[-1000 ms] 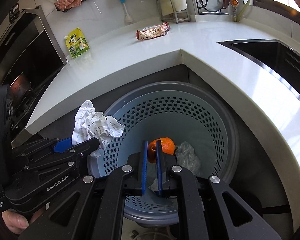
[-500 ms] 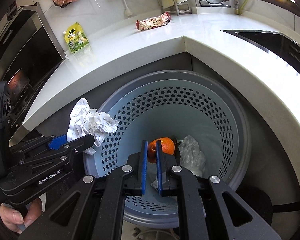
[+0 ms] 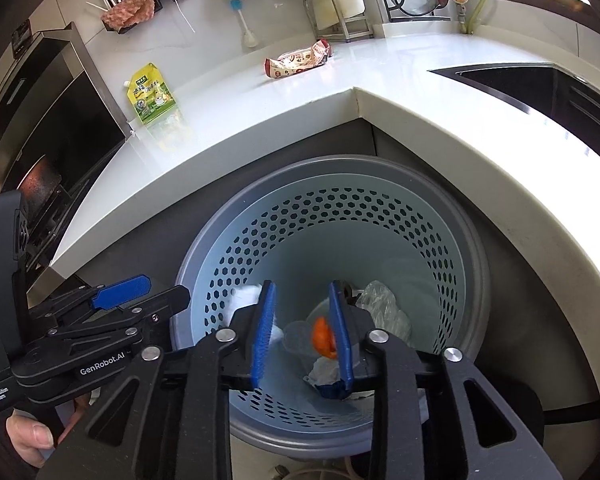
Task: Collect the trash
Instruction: 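Open the left tool dropping the paper while the right tool drops the peel into the bin, then move both open tools up from the bin toward the wrapper and milk carton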
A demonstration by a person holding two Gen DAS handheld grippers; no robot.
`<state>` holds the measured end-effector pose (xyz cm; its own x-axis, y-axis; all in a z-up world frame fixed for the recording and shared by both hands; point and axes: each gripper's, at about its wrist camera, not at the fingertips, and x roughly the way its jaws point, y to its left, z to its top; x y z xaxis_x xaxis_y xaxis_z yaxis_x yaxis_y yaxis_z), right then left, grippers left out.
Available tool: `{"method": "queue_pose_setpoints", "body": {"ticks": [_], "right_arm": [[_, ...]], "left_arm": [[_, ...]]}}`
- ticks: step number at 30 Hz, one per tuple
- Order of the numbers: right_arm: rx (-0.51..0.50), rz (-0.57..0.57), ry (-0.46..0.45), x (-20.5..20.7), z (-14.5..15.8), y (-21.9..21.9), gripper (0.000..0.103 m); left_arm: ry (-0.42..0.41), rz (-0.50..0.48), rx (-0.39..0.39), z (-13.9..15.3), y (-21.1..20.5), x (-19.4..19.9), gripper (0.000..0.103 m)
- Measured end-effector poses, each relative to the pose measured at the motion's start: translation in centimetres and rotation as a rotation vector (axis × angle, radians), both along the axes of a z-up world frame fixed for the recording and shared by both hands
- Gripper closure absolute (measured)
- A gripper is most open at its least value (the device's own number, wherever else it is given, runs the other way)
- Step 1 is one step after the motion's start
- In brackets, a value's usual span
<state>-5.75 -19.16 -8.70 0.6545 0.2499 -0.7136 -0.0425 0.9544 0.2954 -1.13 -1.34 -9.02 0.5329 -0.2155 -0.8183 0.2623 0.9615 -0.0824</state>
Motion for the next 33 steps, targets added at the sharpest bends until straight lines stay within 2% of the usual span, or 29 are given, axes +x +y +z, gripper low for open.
{"method": "queue_pose_setpoints", "body": {"ticks": [5, 12, 15, 18, 22, 25, 28, 33], "right_arm": [[-0.002, 0.007, 0.001, -0.1, 0.0, 0.2, 0.069], [-0.007, 0.011, -0.012, -0.2, 0.2, 0.3, 0.06], [-0.013, 0.005, -0.018, -0.3, 0.3, 0.2, 0.052], [-0.01, 0.005, -0.024, -0.2, 0.8, 0.2, 0.051], [-0.001, 0.012, -0.043, 0.3, 2.3, 0.4, 0.045], [-0.002, 0.024, -0.071, 1.1, 3.9, 0.7, 0.041], [0.002, 0.037, -0.1, 2.2, 5.5, 0.9, 0.036], [-0.004, 0.053, -0.143, 4.4, 7.9, 0.9, 0.034]], "left_arm": [[0.001, 0.007, -0.002, 0.1, 0.3, 0.0, 0.041], [-0.004, 0.018, -0.007, 0.2, 0.9, -0.1, 0.037], [-0.003, 0.031, -0.015, 0.4, 1.5, -0.1, 0.037], [-0.01, 0.04, -0.026, 0.9, 2.0, 0.0, 0.037], [-0.035, 0.043, -0.029, 2.4, 2.3, 0.3, 0.036], [-0.068, 0.043, -0.027, 3.9, 2.3, 0.9, 0.031], [-0.096, 0.042, -0.023, 5.4, 2.4, 1.7, 0.03], [-0.16, 0.052, -0.025, 8.1, 2.6, 3.5, 0.021]]}}
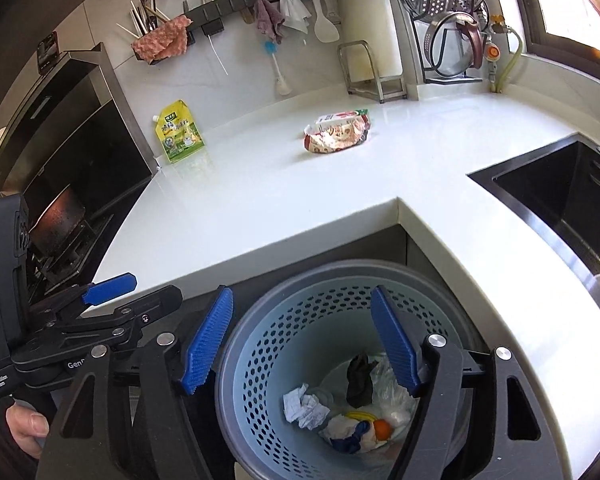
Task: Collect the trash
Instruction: 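Move both open tools up from the bin toward the wrapper and milk carton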
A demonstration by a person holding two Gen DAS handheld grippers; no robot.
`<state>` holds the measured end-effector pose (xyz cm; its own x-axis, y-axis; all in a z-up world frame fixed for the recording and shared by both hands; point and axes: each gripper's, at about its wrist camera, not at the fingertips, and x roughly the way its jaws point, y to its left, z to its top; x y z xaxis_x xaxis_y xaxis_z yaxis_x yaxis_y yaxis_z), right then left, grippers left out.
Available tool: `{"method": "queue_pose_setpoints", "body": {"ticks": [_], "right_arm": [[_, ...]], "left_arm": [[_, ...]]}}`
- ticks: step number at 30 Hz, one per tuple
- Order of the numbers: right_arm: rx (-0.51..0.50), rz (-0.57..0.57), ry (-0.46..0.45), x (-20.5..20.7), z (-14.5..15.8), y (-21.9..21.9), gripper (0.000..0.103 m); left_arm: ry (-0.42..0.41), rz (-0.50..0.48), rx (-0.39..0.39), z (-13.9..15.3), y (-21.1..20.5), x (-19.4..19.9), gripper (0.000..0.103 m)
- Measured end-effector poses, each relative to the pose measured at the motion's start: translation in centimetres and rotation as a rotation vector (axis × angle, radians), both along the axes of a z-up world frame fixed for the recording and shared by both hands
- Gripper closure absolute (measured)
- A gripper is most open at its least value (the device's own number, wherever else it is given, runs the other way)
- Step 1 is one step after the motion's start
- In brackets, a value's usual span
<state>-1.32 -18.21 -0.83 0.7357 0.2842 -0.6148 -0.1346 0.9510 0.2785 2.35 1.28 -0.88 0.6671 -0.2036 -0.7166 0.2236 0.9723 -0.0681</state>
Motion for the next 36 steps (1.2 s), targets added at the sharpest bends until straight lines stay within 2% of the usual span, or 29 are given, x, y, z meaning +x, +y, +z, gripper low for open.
{"method": "queue_pose_setpoints", "body": {"ticks": [11, 26, 36], "right_arm": [[-0.009, 0.011, -0.033, 6.0, 2.1, -1.0, 0.03], [-0.09, 0.027, -0.004, 14.7, 1.8, -1.6, 0.029], [-0.066, 0.011, 0.021, 20.9, 1.0, -0.2, 0.029]], "left_arm": [[-0.056, 0.036, 0.002, 2.5, 0.4, 5.9, 0.015], [-0.056, 0.101, 0.001, 2.2, 0.3, 14.3, 0.013], [-0.063, 0.156, 0.008, 1.3, 1.2, 18.6, 0.012]]}}
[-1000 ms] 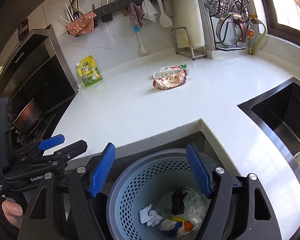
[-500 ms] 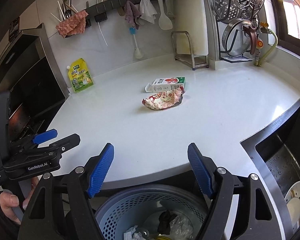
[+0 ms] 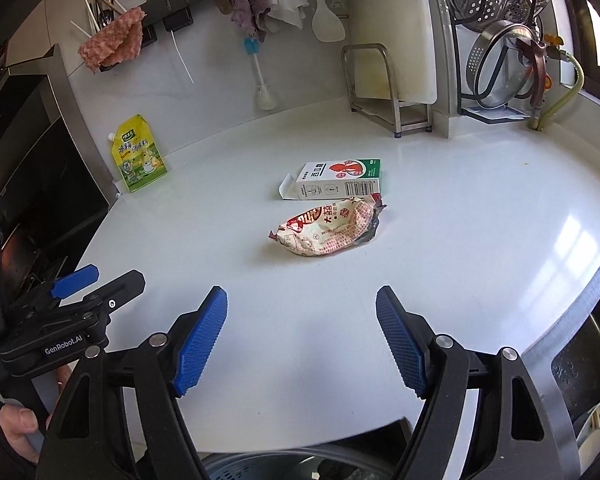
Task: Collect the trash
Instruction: 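Move both open tools up from the bin toward the wrapper and milk carton, then grasp the red-and-white snack wrapper with the right tool and lift it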
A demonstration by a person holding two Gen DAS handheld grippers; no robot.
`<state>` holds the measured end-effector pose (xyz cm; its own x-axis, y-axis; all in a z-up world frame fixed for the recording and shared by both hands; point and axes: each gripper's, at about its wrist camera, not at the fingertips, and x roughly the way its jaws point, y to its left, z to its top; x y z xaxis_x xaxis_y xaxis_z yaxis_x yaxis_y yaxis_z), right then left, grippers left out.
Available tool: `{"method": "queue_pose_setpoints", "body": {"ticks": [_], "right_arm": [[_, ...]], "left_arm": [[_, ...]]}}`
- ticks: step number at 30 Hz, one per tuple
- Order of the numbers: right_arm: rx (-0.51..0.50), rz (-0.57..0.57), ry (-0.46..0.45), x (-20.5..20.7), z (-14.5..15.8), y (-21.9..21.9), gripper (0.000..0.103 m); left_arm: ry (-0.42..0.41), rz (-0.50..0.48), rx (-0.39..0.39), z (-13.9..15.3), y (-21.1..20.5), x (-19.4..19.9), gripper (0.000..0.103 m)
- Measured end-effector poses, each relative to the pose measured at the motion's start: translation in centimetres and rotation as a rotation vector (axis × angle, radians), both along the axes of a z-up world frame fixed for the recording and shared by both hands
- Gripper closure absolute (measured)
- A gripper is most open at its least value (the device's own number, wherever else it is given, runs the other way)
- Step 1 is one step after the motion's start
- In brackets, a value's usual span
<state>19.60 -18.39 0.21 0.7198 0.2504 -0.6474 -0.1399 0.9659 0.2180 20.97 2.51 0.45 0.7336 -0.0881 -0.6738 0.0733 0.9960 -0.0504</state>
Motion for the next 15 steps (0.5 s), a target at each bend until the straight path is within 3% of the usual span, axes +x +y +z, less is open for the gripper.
{"method": "queue_pose_setpoints", "body": {"ticks": [10, 15], "right_arm": [[0.01, -0.096, 0.04, 5.3, -1.8, 3.0, 0.029], [-0.033, -0.159, 0.048, 7.2, -2.4, 4.2, 0.029]], "left_arm": [[0.023, 0.024, -0.025, -1.3, 1.7, 2.5, 0.012], [0.037, 0.04, -0.038, -1.5, 3.4, 3.1, 0.012]]}}
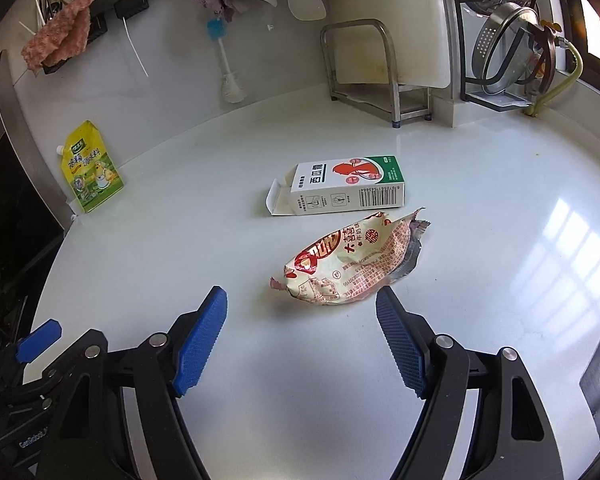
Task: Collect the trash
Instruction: 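Grasp the red-and-white snack wrapper with the right tool and lift it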
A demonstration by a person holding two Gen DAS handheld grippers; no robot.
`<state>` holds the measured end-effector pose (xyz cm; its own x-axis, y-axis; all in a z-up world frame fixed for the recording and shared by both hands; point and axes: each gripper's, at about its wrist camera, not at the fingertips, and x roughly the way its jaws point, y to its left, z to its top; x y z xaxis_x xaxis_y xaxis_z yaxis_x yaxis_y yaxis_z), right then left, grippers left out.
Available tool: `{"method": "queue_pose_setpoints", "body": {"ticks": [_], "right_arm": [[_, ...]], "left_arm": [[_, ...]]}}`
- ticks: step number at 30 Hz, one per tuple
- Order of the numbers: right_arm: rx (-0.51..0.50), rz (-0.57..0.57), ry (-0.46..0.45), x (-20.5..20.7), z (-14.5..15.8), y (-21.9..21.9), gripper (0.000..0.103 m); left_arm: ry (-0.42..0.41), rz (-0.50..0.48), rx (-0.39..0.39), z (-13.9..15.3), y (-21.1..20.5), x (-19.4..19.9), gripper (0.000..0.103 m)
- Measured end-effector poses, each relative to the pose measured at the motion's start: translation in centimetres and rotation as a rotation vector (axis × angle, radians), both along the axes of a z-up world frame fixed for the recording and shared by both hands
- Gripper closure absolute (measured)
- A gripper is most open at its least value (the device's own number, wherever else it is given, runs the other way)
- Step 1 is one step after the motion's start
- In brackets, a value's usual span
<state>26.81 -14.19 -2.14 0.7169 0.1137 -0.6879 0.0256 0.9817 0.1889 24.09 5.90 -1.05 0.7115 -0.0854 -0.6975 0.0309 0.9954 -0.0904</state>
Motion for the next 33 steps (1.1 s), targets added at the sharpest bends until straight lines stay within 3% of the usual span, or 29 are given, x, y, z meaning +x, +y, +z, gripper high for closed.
{"method": "queue_pose_setpoints", "body": {"ticks": [9, 11, 14, 21, 28, 33], "right_arm": [[-0.09, -0.1, 0.043, 2.3, -0.9, 0.5, 0.03], [-0.099, -0.105, 0.049, 2.5, -0.9, 0.6, 0.035], [-0.097, -0.094, 0.084, 3.0, -1.4, 0.7, 0.058], [-0.067, -0.076, 0.05, 2.3, -1.1, -0.3, 0.074], [-0.011, -0.071, 0.012, 0.4, 0.2, -3.8, 0.075], [0.033, -0.037, -0.022, -1.3, 2.0, -6.9, 0.076]], "left_arm": [[0.005, -0.008, -0.032, -0.2, 1.0, 0.2, 0.012], [0.006, -0.013, -0.032, -0.2, 0.8, 0.2, 0.012], [0.009, -0.014, -0.034, -0.3, 0.7, 0.2, 0.012], [0.015, -0.022, -0.039, -0.2, 0.2, 0.2, 0.012], [-0.001, -0.09, -0.035, 1.1, -2.7, 0.8, 0.012], [0.002, -0.192, -0.039, 2.0, -6.3, 2.8, 0.012]]}}
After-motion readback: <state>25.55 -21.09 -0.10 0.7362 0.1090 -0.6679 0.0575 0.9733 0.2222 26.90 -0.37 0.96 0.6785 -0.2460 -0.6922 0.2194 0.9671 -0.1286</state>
